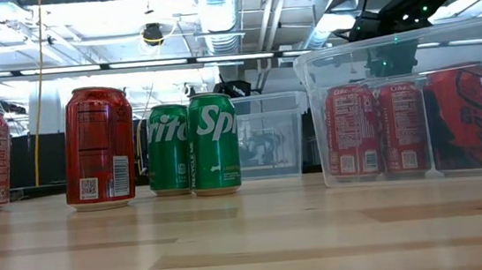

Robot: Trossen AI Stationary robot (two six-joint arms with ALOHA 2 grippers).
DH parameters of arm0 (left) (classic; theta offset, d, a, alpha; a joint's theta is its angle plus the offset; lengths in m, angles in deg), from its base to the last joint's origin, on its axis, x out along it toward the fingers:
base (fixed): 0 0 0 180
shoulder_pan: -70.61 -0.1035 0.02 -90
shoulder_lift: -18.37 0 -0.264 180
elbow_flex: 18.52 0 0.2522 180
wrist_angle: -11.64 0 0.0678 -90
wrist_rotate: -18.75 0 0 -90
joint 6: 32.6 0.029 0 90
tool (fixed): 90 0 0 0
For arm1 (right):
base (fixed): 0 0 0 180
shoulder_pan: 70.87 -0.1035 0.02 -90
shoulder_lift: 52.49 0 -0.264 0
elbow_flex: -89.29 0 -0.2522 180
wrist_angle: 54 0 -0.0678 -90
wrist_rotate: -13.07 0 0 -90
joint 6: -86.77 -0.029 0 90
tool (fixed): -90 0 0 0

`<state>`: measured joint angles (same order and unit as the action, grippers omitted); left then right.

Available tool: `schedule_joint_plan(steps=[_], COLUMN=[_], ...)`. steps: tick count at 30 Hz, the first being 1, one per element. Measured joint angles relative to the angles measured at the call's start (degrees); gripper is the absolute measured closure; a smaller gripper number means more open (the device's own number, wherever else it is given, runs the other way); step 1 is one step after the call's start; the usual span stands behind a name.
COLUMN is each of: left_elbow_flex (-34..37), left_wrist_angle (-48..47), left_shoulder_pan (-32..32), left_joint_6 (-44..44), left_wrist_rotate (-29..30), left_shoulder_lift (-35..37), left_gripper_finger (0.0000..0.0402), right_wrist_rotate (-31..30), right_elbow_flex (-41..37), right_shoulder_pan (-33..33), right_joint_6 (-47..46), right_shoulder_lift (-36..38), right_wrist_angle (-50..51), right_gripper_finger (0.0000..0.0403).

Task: Sort soda cans
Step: Put the bottom red soda can into the top right transparent bin, then put the red-black soda can into the bottom transparent bin

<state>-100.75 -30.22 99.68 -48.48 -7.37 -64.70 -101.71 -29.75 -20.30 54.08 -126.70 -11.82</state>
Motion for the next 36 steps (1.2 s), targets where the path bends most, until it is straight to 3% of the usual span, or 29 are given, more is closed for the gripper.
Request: schedule_joint_plan(steps=[13,22,30,36], left_elbow_flex=[0.0,0.0,0.0,0.0], left_wrist_angle=[0.2,0.2,-3.2,-17.0], left_shoulder_pan=[1.3,1.2,1.2,1.2], left_joint_6=[0.0,0.0,-1.0,-15.0], left_wrist_rotate=[0.0,0.1,-0.7,-0.7], left_shoulder_lift=[0.0,0.0,0.0,2.5], left_gripper_finger=[0.0079,0.0079,0.0079,0.0079], right_wrist_rotate=[-0.4,-0.5,-0.8,-0.3], right_elbow_flex=[0.1,0.1,0.0,0.0], right_shoulder_pan=[0.0,-1.1,-3.9,-10.4], right_joint_6=[-1.4,-1.3,-1.3,1.6], right_shoulder_lift=[0.0,1.5,11.8,23.1], right_wrist_angle=[1.7,2.1,2.1,2.3], right_gripper_finger=[0.0014,0.0013,0.0014,0.0014])
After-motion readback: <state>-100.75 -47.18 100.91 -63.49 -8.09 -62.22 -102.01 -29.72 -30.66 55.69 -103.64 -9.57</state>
